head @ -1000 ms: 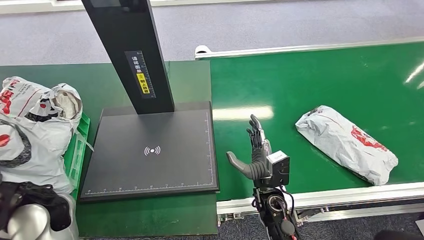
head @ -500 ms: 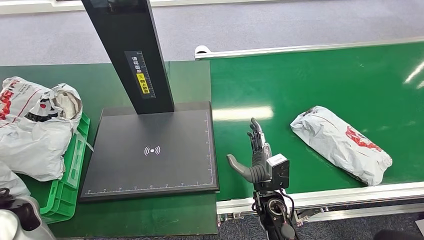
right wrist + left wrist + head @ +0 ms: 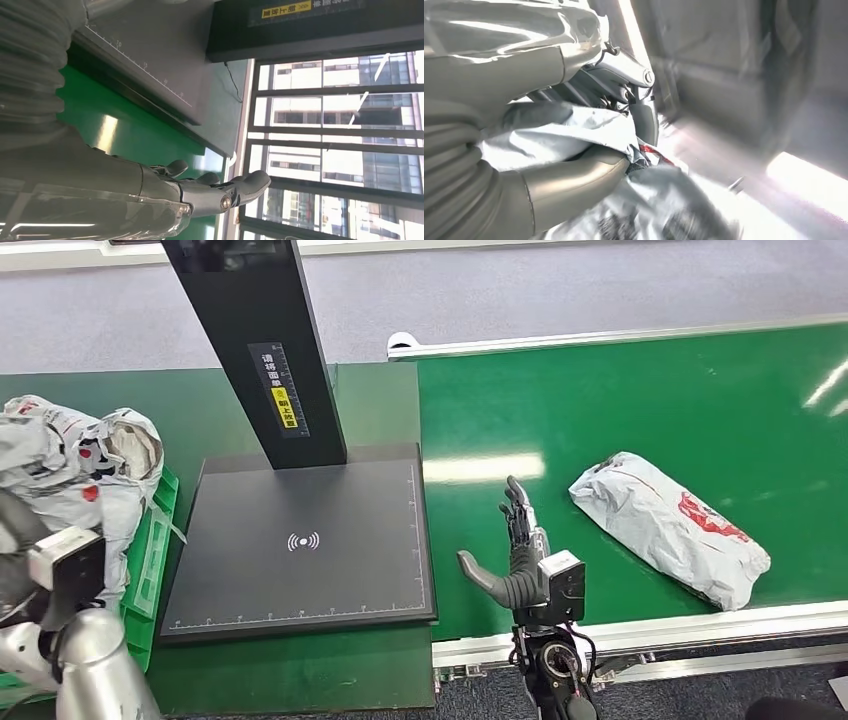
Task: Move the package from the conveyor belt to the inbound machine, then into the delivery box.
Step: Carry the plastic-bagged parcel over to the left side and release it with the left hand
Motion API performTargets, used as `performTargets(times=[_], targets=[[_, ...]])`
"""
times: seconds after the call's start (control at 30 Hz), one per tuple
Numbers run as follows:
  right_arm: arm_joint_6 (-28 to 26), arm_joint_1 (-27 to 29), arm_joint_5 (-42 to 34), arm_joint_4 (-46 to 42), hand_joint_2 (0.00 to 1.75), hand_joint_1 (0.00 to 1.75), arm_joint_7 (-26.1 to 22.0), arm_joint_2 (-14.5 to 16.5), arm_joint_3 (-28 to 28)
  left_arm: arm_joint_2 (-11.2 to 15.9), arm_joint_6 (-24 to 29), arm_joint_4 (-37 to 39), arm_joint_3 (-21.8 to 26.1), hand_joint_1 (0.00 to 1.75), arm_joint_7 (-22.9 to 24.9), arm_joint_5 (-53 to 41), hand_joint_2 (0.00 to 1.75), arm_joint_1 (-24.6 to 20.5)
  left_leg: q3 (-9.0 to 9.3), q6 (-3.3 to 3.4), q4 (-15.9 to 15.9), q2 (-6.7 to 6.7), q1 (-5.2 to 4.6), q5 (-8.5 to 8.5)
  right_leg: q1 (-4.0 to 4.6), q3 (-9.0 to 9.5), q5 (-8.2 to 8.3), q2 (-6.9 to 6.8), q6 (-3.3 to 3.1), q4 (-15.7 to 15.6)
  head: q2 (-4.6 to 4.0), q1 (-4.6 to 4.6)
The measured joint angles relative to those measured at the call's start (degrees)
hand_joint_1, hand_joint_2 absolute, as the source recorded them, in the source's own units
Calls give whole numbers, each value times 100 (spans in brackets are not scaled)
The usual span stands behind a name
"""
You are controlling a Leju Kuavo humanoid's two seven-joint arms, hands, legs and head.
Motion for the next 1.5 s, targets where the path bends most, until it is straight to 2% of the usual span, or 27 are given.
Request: performTargets(times=[0.1,0.23,0.5,0.6,0.73,1.3,1.4,1.5], targets=[[44,3,43,-26,175,0,10,0,-44,2,6,539,212,175,25,-153,175,-56,-3,-1,0,-2,0,0,0,-3,0,1,0,1,0,1],[90,13,46,-27,175,0,10,-2,-90,5,13,900,377,175,29,-207,175,-137,-8,0,0,-4,-1,-2,-1,-6,-1,0,0,0,0,0],[137,25,72,-27,175,0,-12,-1,-108,6,13,1139,489,175,203,-322,175,-191,-6,0,0,-4,0,-1,0,-6,0,0,0,0,0,-1],[139,26,86,-27,175,0,-13,0,-120,5,14,1174,566,175,14,-108,175,-238,-6,-1,0,-3,0,0,0,-5,0,0,0,1,0,0],[147,25,117,-27,175,0,-13,0,-127,1,20,1025,699,175,-263,338,175,-265,-7,-1,0,-6,0,0,0,-6,-1,0,0,2,0,0],[179,24,126,-25,175,0,-16,6,-137,-22,22,623,890,175,-288,658,175,-269,-13,-2,-1,-8,2,1,1,-6,-1,-1,0,3,0,1],[221,14,144,2,175,0,-34,23,-138,44,25,201,985,175,-288,1107,175,-305,-15,-2,-1,-9,3,1,2,-9,-1,-3,0,3,0,1],[231,-10,131,52,175,0,-102,26,-137,230,28,-21,1148,175,-288,1114,175,-446,-16,-2,-1,-17,3,1,2,-9,-3,-11,0,3,0,1]])
